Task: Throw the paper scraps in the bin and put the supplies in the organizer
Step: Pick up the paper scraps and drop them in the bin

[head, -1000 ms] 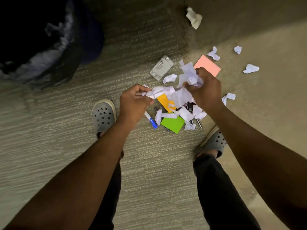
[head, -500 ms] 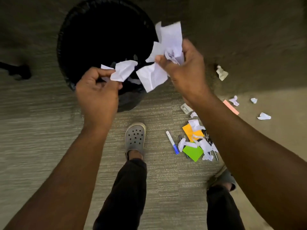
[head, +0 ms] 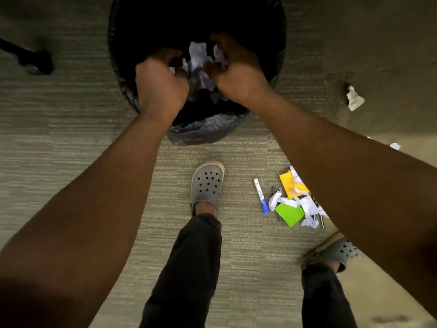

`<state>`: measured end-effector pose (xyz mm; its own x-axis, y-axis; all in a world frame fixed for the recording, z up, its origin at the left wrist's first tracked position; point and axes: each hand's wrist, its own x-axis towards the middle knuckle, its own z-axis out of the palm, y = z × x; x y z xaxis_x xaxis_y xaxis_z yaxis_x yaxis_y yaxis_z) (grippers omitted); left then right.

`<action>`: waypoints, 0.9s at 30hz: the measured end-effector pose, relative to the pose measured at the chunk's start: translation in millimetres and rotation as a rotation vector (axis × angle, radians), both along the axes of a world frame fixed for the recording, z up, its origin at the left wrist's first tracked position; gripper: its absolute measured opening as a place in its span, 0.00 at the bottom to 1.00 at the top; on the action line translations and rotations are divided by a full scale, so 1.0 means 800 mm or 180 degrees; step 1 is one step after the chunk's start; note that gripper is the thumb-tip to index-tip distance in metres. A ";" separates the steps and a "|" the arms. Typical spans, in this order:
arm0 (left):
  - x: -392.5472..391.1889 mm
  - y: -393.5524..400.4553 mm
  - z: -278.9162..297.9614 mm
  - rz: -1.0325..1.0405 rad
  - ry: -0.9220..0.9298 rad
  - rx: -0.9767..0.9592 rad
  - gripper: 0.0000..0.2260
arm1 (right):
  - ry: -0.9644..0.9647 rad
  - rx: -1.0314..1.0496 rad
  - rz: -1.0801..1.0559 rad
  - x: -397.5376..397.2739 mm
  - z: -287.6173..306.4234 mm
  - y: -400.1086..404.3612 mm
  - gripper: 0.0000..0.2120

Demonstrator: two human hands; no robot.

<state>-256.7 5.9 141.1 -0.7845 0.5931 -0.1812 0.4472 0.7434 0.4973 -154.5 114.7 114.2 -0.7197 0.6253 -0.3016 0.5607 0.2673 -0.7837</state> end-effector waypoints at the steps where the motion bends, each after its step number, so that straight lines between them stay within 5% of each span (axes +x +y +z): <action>1: 0.003 -0.001 0.000 -0.0048 0.0047 -0.0038 0.14 | 0.0026 0.0055 -0.0021 0.002 -0.002 0.000 0.22; 8: 0.058 -0.009 0.023 -0.0183 -0.0022 0.0953 0.12 | 0.1024 0.0752 -0.1028 0.055 0.041 0.012 0.11; 14: 0.155 -0.019 0.029 -0.0459 -0.0366 0.1504 0.09 | 0.1064 0.0734 -0.1679 0.179 0.049 0.024 0.06; 21: 0.271 -0.049 -0.063 -0.1241 -0.0984 0.0412 0.08 | -0.0362 0.0482 -0.2950 0.386 -0.021 -0.014 0.05; 27: 0.363 -0.075 -0.150 -0.1733 -0.1314 -0.0684 0.13 | -0.1454 -0.0126 -0.2879 0.519 -0.119 -0.107 0.07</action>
<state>34.1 -54.4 20.7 -0.2293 0.7988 -0.5561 0.5894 0.5687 0.5738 260.7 29.5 18.6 0.2082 0.8621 -0.4619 0.7883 -0.4275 -0.4426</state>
